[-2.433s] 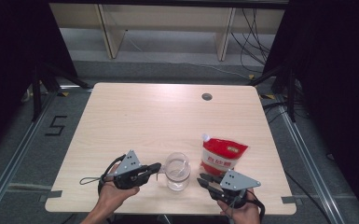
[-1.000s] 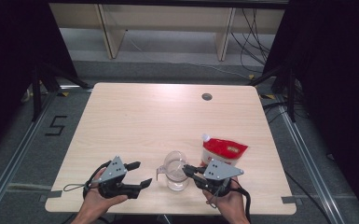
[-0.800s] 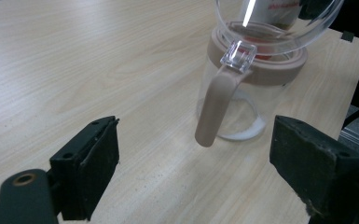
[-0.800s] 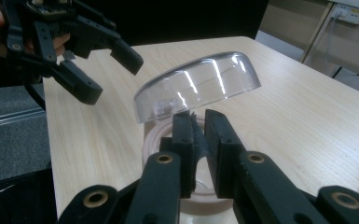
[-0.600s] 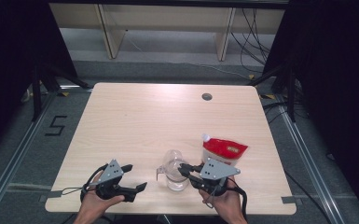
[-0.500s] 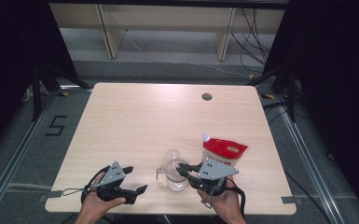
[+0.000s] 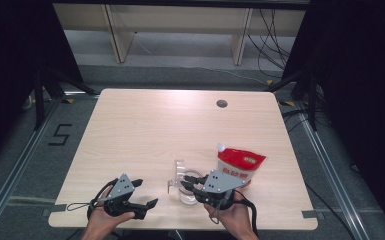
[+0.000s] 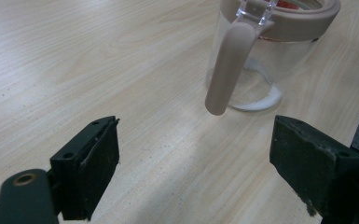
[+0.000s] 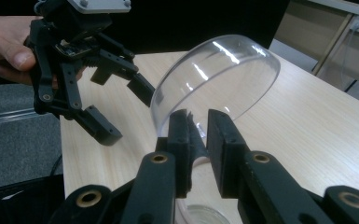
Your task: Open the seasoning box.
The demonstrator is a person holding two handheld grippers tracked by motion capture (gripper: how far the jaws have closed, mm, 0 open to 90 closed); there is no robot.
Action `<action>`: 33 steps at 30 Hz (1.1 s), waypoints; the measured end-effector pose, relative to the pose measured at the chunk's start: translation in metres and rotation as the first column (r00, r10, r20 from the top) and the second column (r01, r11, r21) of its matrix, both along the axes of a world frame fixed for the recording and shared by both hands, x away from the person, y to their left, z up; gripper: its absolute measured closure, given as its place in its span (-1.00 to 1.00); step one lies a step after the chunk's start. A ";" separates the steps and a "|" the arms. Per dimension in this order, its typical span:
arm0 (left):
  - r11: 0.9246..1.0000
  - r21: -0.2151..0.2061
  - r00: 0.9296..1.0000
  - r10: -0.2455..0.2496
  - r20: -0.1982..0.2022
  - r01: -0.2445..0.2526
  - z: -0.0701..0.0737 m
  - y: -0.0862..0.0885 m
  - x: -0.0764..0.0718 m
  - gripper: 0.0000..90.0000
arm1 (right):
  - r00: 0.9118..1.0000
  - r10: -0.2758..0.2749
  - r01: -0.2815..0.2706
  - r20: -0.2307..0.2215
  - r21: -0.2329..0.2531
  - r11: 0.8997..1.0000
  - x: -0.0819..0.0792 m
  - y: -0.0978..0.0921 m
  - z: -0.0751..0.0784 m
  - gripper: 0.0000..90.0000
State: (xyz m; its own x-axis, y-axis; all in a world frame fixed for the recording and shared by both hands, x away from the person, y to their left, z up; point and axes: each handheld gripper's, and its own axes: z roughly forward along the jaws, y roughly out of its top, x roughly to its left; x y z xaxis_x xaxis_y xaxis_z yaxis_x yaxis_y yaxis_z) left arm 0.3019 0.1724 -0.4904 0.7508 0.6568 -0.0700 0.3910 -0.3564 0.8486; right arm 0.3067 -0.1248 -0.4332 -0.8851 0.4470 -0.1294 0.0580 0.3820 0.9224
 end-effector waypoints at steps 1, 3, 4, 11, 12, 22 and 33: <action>1.000 -0.005 1.000 -0.001 0.002 0.001 -0.001 0.000 0.000 -0.66 | 1.000 0.007 -0.007 0.004 -0.009 1.000 0.001 0.001 0.000 0.78; 1.000 -0.015 1.000 0.013 -0.018 -0.013 -0.001 -0.001 -0.001 -0.66 | 1.000 0.016 -0.017 -0.007 -0.014 1.000 0.000 0.005 0.000 0.77; 1.000 -0.016 1.000 0.015 -0.017 -0.015 -0.001 -0.001 -0.001 -0.66 | 1.000 0.024 -0.024 0.001 -0.013 1.000 0.001 0.007 -0.001 0.76; 0.999 -0.027 1.000 0.031 0.000 -0.031 0.001 0.004 0.000 -0.66 | 1.000 0.017 -0.017 -0.013 -0.007 1.000 0.002 0.005 -0.001 0.72; 0.999 -0.032 0.999 0.035 -0.004 -0.035 0.001 0.004 0.000 -0.66 | 1.000 0.013 -0.013 -0.005 -0.009 1.000 0.003 0.003 -0.001 0.69; 0.999 -0.029 1.000 0.028 -0.007 -0.028 0.001 0.002 0.000 -0.66 | 0.999 -0.011 0.012 -0.037 0.022 1.000 0.005 -0.018 -0.007 0.17; 0.999 -0.041 1.000 0.011 -0.002 -0.011 0.003 0.002 0.000 -0.64 | 0.996 -0.048 0.052 -0.076 0.053 0.997 0.002 -0.040 -0.017 -0.13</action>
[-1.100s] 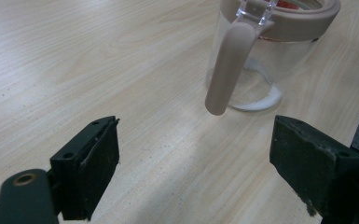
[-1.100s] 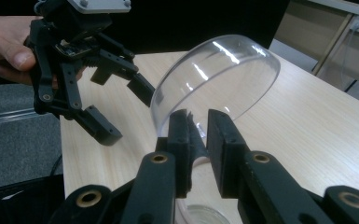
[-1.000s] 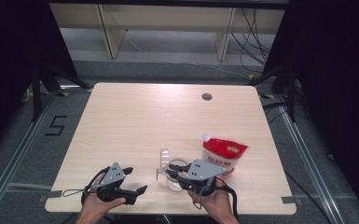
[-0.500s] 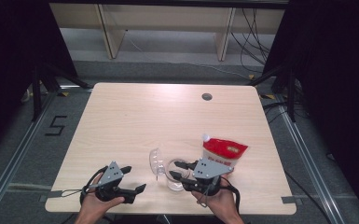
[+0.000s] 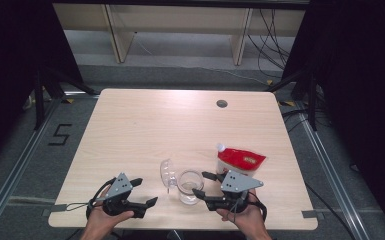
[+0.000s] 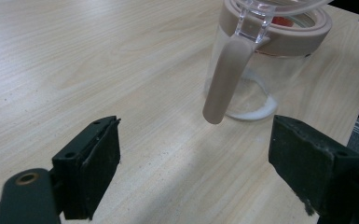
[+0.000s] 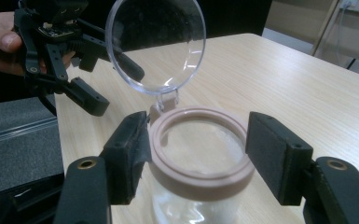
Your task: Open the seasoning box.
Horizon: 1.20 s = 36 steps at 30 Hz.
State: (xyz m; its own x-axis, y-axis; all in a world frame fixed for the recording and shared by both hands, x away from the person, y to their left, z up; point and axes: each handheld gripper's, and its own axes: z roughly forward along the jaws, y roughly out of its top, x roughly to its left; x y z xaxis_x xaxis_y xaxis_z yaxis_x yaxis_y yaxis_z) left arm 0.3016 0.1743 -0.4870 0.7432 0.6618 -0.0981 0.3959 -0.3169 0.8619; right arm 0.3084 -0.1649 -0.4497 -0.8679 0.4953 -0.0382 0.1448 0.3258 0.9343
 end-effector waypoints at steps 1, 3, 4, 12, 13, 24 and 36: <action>1.000 0.004 1.000 -0.001 -0.002 0.001 0.000 0.000 0.000 -0.64 | 1.000 0.002 -0.002 -0.005 0.004 1.000 -0.001 -0.002 0.000 -0.16; 1.000 -0.011 1.000 0.007 -0.014 -0.007 -0.001 -0.001 0.001 -0.64 | 1.000 0.000 0.000 -0.010 0.000 1.000 -0.003 -0.006 -0.001 -0.17; 1.000 -0.007 1.000 0.009 -0.016 -0.009 0.000 0.000 0.001 -0.64 | 1.000 -0.004 0.004 -0.006 -0.001 1.000 -0.004 -0.009 -0.002 -0.18; 1.000 -0.004 1.000 0.007 -0.011 -0.007 -0.002 0.000 0.002 -0.64 | 0.999 -0.050 0.050 -0.015 0.014 0.999 -0.015 -0.033 -0.007 -0.20; 1.000 0.000 1.000 0.007 -0.012 -0.007 -0.002 0.000 0.003 -0.64 | 0.998 -0.061 0.062 -0.025 0.011 0.998 -0.018 -0.036 -0.007 -0.20; 1.000 -0.011 1.000 0.014 -0.018 -0.014 -0.002 -0.002 0.001 -0.64 | 0.989 -0.131 0.133 -0.062 0.041 0.990 -0.031 -0.070 -0.013 -0.22; 1.000 -0.006 1.000 -0.005 -0.017 0.005 -0.003 -0.004 0.001 -0.65 | 0.979 -0.180 0.186 -0.094 0.051 0.981 -0.041 -0.097 -0.018 -0.25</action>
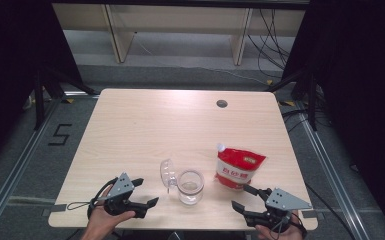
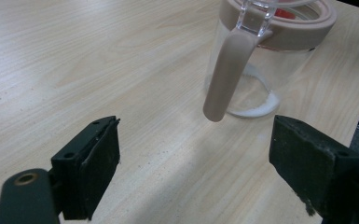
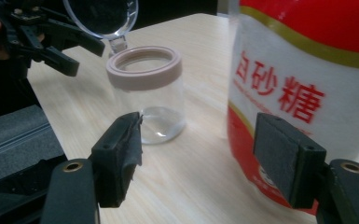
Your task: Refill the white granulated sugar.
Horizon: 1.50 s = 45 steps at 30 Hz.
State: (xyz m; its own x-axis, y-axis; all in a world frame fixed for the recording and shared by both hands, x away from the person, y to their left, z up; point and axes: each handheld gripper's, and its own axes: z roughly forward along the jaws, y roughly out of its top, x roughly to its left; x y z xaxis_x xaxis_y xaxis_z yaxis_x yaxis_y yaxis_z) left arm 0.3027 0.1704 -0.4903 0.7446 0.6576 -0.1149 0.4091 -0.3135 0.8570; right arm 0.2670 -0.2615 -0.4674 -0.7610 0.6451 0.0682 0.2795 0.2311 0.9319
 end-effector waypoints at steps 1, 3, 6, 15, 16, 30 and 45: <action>1.000 0.002 1.000 0.001 -0.002 -0.001 0.000 0.000 -0.001 -0.65 | 1.000 -0.012 0.012 0.000 -0.007 1.000 -0.001 -0.002 0.000 -0.25; 1.000 0.014 1.000 0.001 0.000 -0.001 0.001 0.000 0.000 -0.65 | 0.999 -0.039 0.039 -0.023 -0.012 0.999 -0.004 -0.005 0.000 -0.26; 1.000 0.007 1.000 0.002 0.001 -0.002 0.000 0.000 0.000 -0.65 | 0.999 -0.039 0.039 0.003 -0.037 0.999 -0.002 -0.013 -0.001 -0.26; 1.000 -0.001 1.000 0.009 0.002 -0.009 0.001 -0.001 0.002 -0.65 | 0.993 -0.121 0.122 0.009 -0.077 0.990 0.001 -0.028 -0.005 -0.44; 1.000 0.016 1.000 0.001 0.006 -0.001 0.000 0.000 0.003 -0.65 | 0.988 -0.149 0.147 -0.032 -0.072 0.987 -0.001 -0.028 -0.006 -0.50; 1.000 0.017 1.000 -0.002 0.001 0.002 -0.002 -0.002 -0.001 -0.65 | 0.989 -0.146 0.146 0.004 -0.079 0.986 0.026 -0.031 -0.013 -0.54; 1.000 0.012 1.000 -0.015 0.012 0.015 -0.003 -0.002 -0.001 -0.65 | 0.996 -0.033 0.037 0.083 -0.040 0.999 0.065 -0.024 -0.019 -0.52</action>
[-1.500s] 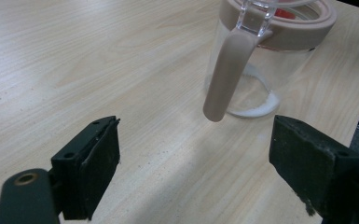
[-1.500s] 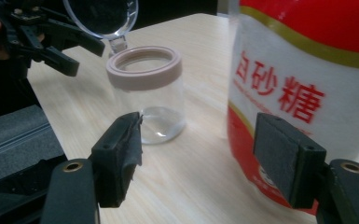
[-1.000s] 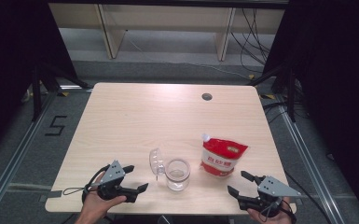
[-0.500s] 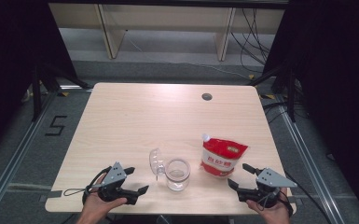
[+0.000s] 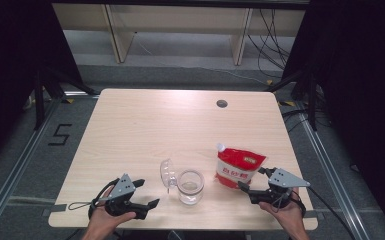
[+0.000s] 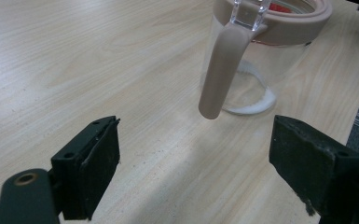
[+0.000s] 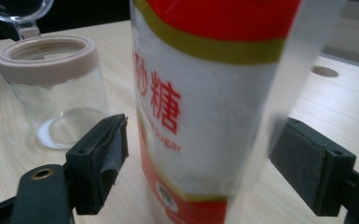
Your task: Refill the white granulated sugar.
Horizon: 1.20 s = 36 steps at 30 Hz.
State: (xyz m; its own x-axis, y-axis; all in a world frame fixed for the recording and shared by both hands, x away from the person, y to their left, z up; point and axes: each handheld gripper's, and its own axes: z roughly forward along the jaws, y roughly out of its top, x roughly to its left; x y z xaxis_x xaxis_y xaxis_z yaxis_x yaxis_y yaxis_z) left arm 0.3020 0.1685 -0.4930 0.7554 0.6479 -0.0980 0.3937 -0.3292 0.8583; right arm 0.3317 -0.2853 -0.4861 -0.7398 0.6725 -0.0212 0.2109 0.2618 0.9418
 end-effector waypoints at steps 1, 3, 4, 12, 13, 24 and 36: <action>1.000 0.003 1.000 -0.006 0.010 0.006 0.000 0.000 0.001 -0.65 | 1.000 0.001 -0.001 0.009 -0.003 1.000 0.001 0.001 0.000 -0.51; 1.000 0.000 1.000 0.006 -0.016 -0.006 -0.001 0.000 0.000 -0.64 | 1.000 0.027 -0.027 0.001 -0.017 0.999 0.004 0.003 -0.001 -0.50; 1.000 0.004 1.000 0.002 -0.012 -0.002 -0.001 0.000 0.001 -0.65 | 1.000 0.017 -0.017 0.016 -0.013 1.000 0.005 0.005 -0.002 -0.49; 1.000 0.012 1.000 0.000 -0.014 0.000 -0.002 -0.001 0.000 -0.64 | 0.998 0.051 -0.051 0.019 -0.016 0.999 0.013 0.012 -0.007 -0.37; 1.000 0.018 1.000 0.000 -0.012 0.001 -0.003 -0.001 0.000 -0.64 | 0.999 0.050 -0.051 -0.016 -0.015 0.999 0.012 0.012 -0.006 -0.34; 1.000 0.013 1.000 0.001 0.001 -0.001 -0.003 -0.001 0.001 -0.63 | 0.999 0.008 -0.005 0.035 -0.077 0.997 0.011 0.016 -0.005 -0.14; 1.000 0.022 1.000 0.002 0.012 -0.002 -0.004 0.001 0.001 -0.63 | 0.950 -0.308 0.304 -0.048 -0.065 0.950 -0.013 0.051 -0.002 -0.12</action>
